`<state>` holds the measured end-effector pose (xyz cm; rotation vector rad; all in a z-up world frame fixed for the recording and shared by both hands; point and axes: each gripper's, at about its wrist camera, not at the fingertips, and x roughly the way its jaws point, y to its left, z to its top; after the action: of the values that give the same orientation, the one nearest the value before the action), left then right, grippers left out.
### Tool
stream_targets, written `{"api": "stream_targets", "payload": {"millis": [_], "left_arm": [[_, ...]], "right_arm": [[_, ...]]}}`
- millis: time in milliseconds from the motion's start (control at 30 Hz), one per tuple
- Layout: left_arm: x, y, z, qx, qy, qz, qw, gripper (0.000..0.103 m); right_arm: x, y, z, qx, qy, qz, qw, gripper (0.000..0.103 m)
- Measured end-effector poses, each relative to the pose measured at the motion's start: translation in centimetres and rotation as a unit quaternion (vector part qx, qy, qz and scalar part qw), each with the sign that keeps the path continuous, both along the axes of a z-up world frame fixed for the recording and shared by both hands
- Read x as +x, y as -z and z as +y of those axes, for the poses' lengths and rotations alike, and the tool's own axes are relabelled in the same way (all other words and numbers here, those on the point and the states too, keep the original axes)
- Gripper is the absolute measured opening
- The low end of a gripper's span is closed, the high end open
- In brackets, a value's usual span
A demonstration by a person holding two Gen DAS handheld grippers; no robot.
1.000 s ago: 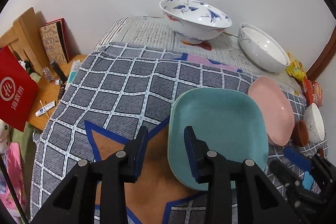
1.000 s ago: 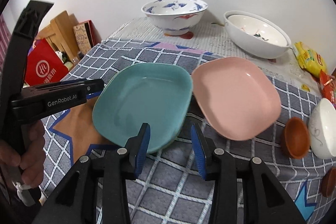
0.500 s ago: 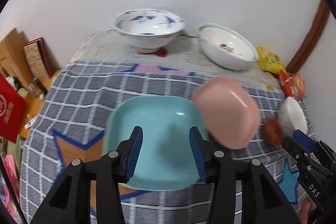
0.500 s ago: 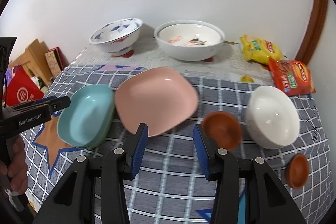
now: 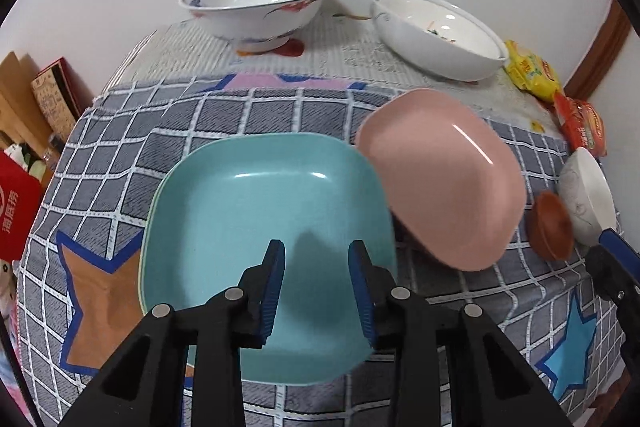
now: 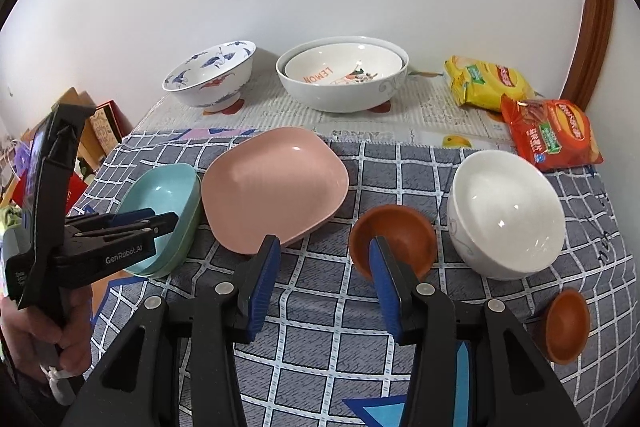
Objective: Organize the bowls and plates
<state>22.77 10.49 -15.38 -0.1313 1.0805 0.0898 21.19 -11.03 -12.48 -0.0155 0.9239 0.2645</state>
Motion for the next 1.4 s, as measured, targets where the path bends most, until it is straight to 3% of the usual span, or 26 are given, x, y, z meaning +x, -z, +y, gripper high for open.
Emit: {"api": "stream_targets", "payload": {"millis": [167,300,367,600,1000,1400], "left_arm": [[-0.1,-0.5,0.2,-0.055,0.009,-0.02,0.9982,0.031],[0.5,1.1,-0.9,-0.01,0.019,0.004,0.9998,0.03],[0.7,1.8,-0.3,-0.013,0.01,0.019,0.9997,0.029],[1.0,0.0,1.0,-0.024,0.001,-0.006,0.9997,0.029],[5.6,-2.6,-1.3,-0.009,0.034,-0.035,0.9988,0.031],[9.4,0.3,-2.7,-0.001,0.041,0.001,0.9992,0.031]], "right_arm": [[0.7,0.6,0.0,0.003,0.001,0.004,1.0,0.046],[1.4,1.0,0.1,0.001,0.0,0.011,1.0,0.046],[1.6,1.1,0.2,-0.003,-0.002,0.008,1.0,0.046],[2.4,1.5,0.6,0.001,-0.007,0.011,1.0,0.046],[6.3,2.3,1.8,-0.012,-0.011,0.02,1.0,0.046],[9.9,4.9,2.8,-0.03,-0.015,0.045,0.998,0.042]]}}
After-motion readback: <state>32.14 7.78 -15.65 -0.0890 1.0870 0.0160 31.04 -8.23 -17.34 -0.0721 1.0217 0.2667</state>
